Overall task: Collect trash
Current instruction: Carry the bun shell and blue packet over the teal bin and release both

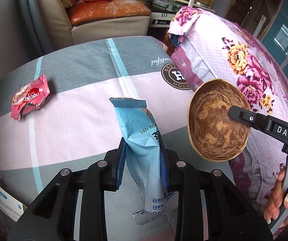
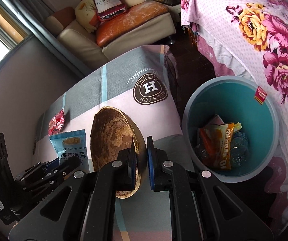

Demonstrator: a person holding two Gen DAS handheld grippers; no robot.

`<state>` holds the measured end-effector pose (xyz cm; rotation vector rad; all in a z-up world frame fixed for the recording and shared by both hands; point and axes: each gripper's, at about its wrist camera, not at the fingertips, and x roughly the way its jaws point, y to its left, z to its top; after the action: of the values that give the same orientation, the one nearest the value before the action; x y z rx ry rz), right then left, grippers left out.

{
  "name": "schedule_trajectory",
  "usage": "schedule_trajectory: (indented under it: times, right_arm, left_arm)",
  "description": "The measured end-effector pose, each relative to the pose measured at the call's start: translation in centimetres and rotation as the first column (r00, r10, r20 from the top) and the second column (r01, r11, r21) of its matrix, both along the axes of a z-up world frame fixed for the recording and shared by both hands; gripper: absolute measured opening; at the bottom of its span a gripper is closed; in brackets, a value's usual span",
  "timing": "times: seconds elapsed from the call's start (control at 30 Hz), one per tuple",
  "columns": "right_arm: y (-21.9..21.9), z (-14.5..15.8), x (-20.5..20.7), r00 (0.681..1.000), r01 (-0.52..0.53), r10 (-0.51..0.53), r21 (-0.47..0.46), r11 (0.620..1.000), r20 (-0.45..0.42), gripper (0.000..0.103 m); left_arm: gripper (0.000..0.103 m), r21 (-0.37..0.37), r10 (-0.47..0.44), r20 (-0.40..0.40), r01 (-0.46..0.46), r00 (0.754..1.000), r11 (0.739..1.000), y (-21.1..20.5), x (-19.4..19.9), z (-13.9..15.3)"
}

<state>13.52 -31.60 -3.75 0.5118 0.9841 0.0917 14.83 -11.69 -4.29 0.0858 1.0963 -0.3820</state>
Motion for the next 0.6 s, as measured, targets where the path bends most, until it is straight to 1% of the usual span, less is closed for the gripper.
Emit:
schedule_trajectory:
  times: [0.27,0.47,0.6]
  right_arm:
    - [-7.9,-0.2,-2.6,0.990,0.142,-0.142,0.022,0.990,0.021,0.009]
    - [-12.8,-1.0,-4.1,0.968,0.249,-0.250,0.025,0.968,0.020,0.009]
    - [-15.0,-1.8,-4.8,0.955,0.298,-0.298,0.014,0.955,0.013,0.009]
  left_arm:
    - [0.030,0.034,-0.116,0.001,0.116,0.993,0.993,-7.7,-0.6,-0.1]
    - [0.030,0.056,-0.182,0.001,0.181,0.983,0.982,-12.4,-0.6,-0.5]
    - [0.031,0.061,-0.212,0.003,0.211,0.977,0.976,-14.8,-0.2,-0.6]
